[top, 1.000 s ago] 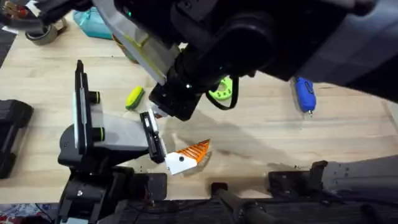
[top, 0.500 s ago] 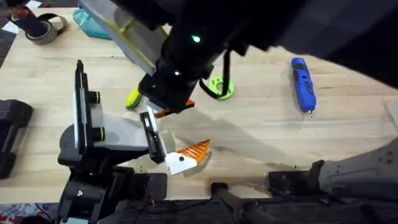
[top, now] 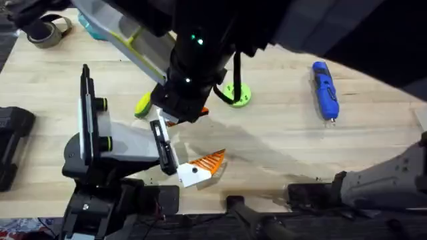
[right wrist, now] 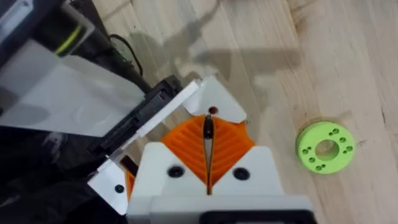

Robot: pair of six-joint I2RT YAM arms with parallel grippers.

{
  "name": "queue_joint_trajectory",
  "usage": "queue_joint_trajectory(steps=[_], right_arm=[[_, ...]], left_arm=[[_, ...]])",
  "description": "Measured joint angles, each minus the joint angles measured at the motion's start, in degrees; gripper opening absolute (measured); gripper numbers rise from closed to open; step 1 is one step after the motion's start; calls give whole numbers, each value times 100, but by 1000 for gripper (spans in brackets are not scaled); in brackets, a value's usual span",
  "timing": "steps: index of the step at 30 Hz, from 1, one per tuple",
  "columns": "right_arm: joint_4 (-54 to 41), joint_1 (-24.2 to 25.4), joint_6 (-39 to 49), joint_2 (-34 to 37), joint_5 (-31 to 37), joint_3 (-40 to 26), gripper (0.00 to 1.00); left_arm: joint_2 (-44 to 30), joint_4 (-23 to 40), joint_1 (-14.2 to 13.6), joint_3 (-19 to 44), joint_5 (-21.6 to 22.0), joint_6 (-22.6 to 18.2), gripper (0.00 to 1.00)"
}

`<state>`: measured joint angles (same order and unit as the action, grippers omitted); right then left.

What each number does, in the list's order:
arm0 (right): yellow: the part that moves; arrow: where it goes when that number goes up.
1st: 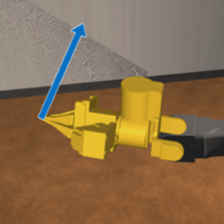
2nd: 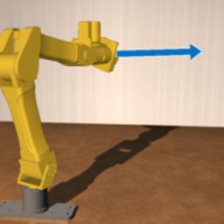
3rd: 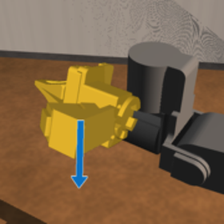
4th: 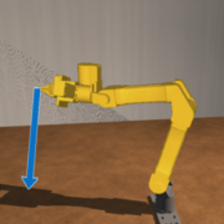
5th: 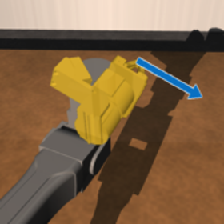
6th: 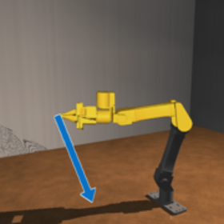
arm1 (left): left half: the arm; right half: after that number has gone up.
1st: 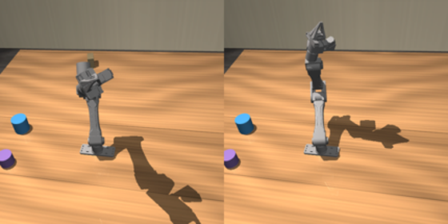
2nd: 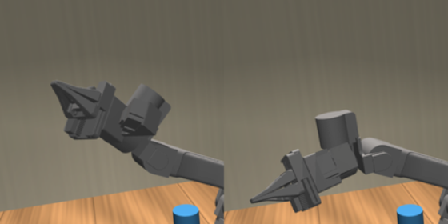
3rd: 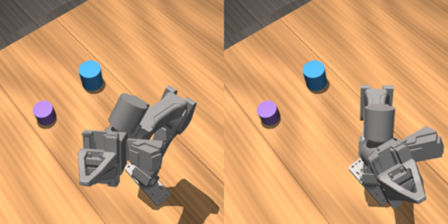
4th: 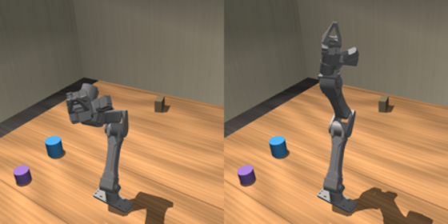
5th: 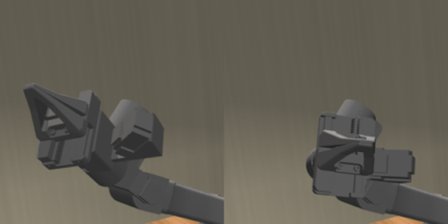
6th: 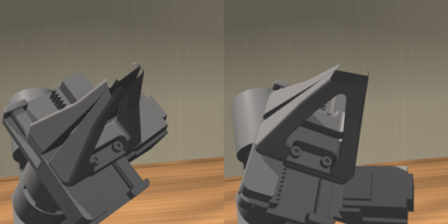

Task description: Pick up the gripper from the table and insert it into the empty holder that is missing its gripper. Then pick up a screw, insert it into the mounting hole, and use the screwdriver to tighten it. Finally, clean up the table by picking up the vegetable and placing it into the bucket.

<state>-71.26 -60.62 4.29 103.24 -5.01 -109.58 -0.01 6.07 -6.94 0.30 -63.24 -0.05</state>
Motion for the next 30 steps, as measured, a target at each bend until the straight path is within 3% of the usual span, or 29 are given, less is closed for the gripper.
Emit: queue_joint_trajectory(steps=[30], right_arm=[[2,0,68,160,70,-17,5]], left_arm=[[0,0,0,0,0,0,987]])
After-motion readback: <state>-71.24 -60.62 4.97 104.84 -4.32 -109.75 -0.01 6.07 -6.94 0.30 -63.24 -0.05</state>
